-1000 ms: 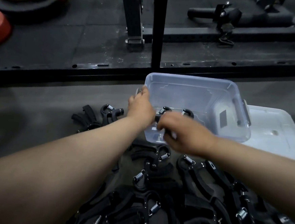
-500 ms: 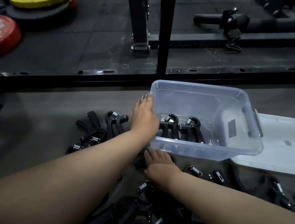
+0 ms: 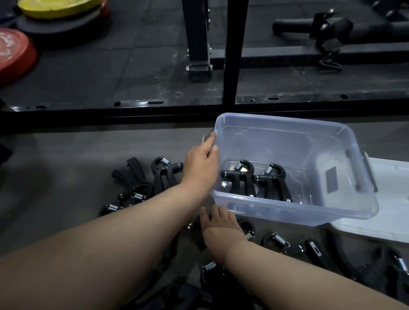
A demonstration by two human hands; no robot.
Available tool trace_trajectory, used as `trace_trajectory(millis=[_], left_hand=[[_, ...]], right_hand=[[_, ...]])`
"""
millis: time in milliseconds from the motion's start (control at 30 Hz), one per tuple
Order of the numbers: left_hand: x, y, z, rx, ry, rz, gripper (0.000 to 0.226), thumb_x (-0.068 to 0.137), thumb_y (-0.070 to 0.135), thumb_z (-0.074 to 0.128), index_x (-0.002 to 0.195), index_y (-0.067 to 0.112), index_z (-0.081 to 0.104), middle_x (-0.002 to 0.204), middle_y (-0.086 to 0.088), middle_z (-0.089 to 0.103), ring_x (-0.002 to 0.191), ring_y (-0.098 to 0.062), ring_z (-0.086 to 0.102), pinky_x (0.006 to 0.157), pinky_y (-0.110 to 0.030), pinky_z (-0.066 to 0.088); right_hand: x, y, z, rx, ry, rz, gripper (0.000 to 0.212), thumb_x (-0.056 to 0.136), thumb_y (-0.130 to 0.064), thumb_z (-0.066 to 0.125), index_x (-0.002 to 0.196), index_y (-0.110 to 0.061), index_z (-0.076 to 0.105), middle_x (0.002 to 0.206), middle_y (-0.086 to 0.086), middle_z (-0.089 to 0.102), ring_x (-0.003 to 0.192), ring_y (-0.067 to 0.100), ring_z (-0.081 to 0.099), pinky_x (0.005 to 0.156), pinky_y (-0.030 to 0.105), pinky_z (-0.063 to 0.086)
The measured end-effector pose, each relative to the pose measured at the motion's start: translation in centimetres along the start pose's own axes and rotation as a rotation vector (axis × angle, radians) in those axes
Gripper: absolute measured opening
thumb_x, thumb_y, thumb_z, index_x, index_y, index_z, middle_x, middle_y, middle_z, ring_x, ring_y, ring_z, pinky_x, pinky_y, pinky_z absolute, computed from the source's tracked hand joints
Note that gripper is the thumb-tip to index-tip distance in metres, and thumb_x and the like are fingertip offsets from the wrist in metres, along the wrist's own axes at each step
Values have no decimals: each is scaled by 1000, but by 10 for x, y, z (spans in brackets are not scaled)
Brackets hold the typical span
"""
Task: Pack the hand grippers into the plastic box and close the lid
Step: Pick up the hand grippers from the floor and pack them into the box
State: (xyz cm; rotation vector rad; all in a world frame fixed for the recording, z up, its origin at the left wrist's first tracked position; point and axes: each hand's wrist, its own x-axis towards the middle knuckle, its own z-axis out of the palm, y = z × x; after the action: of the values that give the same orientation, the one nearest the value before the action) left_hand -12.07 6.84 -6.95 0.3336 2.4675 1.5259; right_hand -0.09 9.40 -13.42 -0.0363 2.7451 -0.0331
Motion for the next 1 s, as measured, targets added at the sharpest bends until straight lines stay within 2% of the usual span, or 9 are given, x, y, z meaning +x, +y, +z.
trace_trajectory(millis=[100,200,300,467,600,700,833,933,1000], left_hand=[[-3,2,1,65,20,57,43,99,20,41,142,21,46,147,-3,44,138,-12,35,106,-13,19],[-4,3,0,161,35,128,44,101,18,38,144,15,42,151,-2,40,142,-14,29,114,-20,16],[-4,2,0,113,17,115,44,101,19,37,145,17,42,152,0,38,143,-11,26,119,-26,17],[-2,-1,2,84,18,115,45,100,18,39,144,17,43,150,-4,41,142,-12,28,115,-21,18],[-1,-2,4,86,20,122,45,100,17,39,144,16,43,150,-4,41,142,-14,29,111,-16,16],[-2,-2,4,62,4,98,45,100,19,37,145,17,41,153,-2,36,144,-10,25,116,-20,15],[-6,1,2,65,-2,74,45,101,20,36,146,17,38,154,1,34,144,-9,23,118,-23,15],[-7,4,0,69,-11,72,46,101,20,35,146,16,38,154,1,34,144,-10,24,119,-25,16],[-7,4,1,84,-9,78,46,101,19,36,146,15,39,154,0,35,144,-11,24,119,-26,16]], right_hand=[[-3,1,-4,58,20,-12,55,87,-17,57,136,-5,36,134,20,33,119,36,31,99,43,26],[-7,1,-9,84,40,-25,70,84,-23,66,142,-7,30,134,18,33,118,35,33,99,42,28],[-12,7,-15,84,12,-55,79,80,-25,73,141,-7,26,131,15,48,122,32,46,100,40,34],[-46,27,-33,449,168,-23,36,88,-33,60,115,-22,39,114,4,63,105,29,62,81,38,50],[-71,42,-28,1020,295,277,26,84,-40,70,98,-25,54,93,-6,69,88,14,65,82,31,52],[-79,43,-1,1376,224,612,22,79,-32,77,88,-18,62,81,3,71,78,20,69,79,41,58],[-83,60,11,1162,9,644,23,83,-32,73,96,-14,66,92,4,70,85,19,67,79,33,56],[-84,76,5,744,-230,418,38,86,-28,65,120,-13,62,118,8,64,108,23,62,92,30,51],[-84,82,5,493,-227,233,56,82,-28,61,135,-15,49,134,8,49,125,26,48,104,33,42]])
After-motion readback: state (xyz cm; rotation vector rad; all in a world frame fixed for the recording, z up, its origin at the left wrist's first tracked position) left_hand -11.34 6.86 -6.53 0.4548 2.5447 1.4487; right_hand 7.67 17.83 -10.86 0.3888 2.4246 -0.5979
